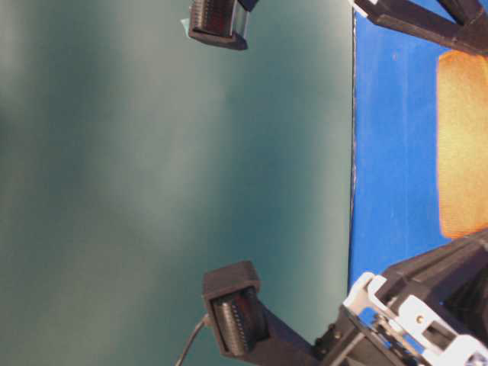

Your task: Fold the orange towel.

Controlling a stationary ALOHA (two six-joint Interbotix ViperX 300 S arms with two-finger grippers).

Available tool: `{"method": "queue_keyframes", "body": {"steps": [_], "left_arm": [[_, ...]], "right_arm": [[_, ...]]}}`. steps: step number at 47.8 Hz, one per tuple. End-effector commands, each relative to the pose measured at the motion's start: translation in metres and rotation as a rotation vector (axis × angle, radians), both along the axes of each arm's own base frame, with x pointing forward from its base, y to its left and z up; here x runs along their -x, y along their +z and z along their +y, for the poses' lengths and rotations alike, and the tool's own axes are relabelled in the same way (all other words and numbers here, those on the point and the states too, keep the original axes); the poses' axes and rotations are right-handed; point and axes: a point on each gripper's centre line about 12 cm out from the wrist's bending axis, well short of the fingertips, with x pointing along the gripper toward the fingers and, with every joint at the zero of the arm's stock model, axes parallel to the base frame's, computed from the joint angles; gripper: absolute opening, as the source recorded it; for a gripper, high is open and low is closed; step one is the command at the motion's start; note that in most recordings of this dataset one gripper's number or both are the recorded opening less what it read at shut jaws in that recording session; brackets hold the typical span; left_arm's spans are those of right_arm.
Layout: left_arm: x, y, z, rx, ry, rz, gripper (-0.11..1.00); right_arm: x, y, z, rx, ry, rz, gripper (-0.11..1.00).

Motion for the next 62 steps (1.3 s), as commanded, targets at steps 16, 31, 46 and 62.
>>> {"method": "queue_keyframes", "body": {"steps": [16, 31, 46, 62], "left_arm": [[-0.001, 0.008, -0.002, 0.01, 0.001, -0.027, 0.07], [0.006, 0.051, -0.002, 0.009, -0.005, -0.098, 0.87], [0.044, 0.115, 0.0, 0.014, -0.012, -0.141, 0.86], [0.119, 0.151, 0.006, 0.023, -0.014, -0.3, 0.85]], "right_arm": [[-0.005, 0.007, 0.008, -0.003, 0.021, -0.027, 0.42], [-0.003, 0.041, 0.01, 0.012, 0.027, -0.08, 0.6], [0.03, 0.116, 0.003, 0.077, 0.029, -0.205, 0.6], [0.09, 0.161, -0.002, 0.131, 0.034, -0.403, 0.6]]}}
